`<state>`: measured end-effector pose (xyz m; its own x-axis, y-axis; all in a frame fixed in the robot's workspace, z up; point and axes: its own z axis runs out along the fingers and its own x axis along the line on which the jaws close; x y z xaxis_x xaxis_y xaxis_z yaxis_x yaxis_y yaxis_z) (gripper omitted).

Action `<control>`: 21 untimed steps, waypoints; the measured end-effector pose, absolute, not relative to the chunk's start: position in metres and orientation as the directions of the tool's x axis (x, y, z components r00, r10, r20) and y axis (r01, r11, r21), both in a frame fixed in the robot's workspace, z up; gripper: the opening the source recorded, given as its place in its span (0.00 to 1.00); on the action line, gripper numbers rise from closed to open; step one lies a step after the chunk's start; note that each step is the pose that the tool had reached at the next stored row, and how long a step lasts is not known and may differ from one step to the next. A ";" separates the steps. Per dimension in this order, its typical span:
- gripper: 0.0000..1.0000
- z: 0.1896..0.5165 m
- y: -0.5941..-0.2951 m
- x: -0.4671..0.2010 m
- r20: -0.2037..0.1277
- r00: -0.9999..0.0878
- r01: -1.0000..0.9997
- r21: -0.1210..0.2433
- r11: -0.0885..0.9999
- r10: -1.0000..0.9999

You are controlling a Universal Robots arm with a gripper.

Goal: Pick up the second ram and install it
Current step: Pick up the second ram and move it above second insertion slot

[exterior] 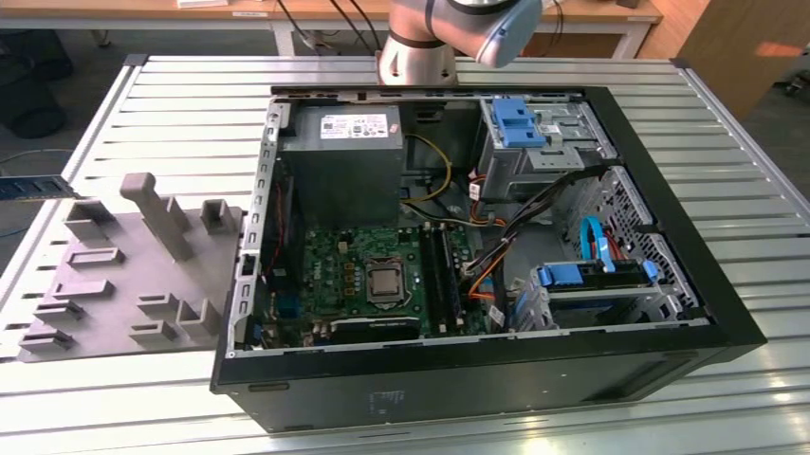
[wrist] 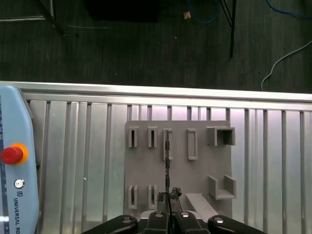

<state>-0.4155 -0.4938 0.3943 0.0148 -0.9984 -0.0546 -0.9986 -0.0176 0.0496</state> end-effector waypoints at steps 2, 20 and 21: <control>0.12 0.394 -0.494 -0.415 -0.055 0.015 -0.999 0.050 -0.018 -0.998; 0.12 0.394 -0.494 -0.388 -0.055 0.015 -0.999 0.050 -0.018 -0.998; 0.12 0.395 -0.494 -0.384 -0.055 0.015 -0.999 0.050 -0.018 -0.998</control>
